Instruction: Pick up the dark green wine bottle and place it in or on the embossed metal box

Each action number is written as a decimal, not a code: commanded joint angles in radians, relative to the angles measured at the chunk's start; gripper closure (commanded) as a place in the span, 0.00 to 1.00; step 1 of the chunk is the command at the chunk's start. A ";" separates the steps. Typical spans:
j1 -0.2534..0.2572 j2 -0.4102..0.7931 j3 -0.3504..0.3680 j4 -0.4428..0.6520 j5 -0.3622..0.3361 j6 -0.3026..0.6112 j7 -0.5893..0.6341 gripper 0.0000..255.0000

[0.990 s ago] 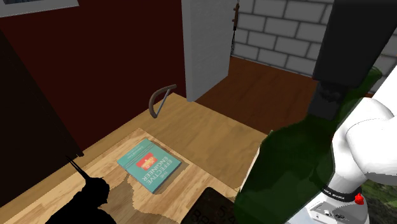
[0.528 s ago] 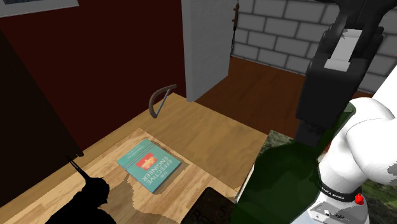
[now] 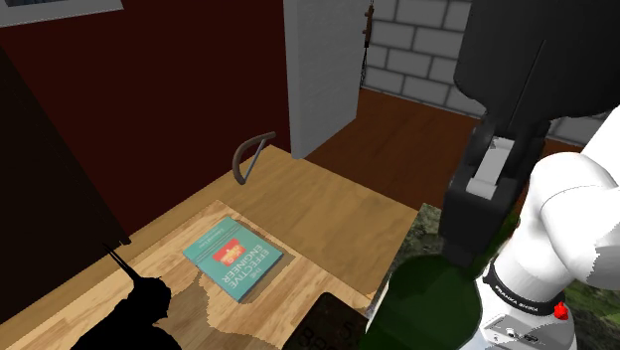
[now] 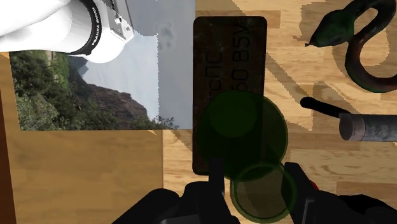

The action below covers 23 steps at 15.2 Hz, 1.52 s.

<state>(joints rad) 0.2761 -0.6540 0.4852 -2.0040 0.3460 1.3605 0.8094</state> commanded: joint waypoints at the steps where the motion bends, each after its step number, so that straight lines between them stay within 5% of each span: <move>1: 0.003 -0.011 0.003 -0.035 0.005 0.025 -0.005 1.00; 17: 0.026 -0.072 0.044 -0.283 0.049 0.214 -0.037 1.00; 23: 0.026 -0.072 0.044 -0.283 0.048 0.214 -0.037 1.00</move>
<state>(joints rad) 0.3015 -0.7264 0.5284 -2.2834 0.3944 1.5759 0.7724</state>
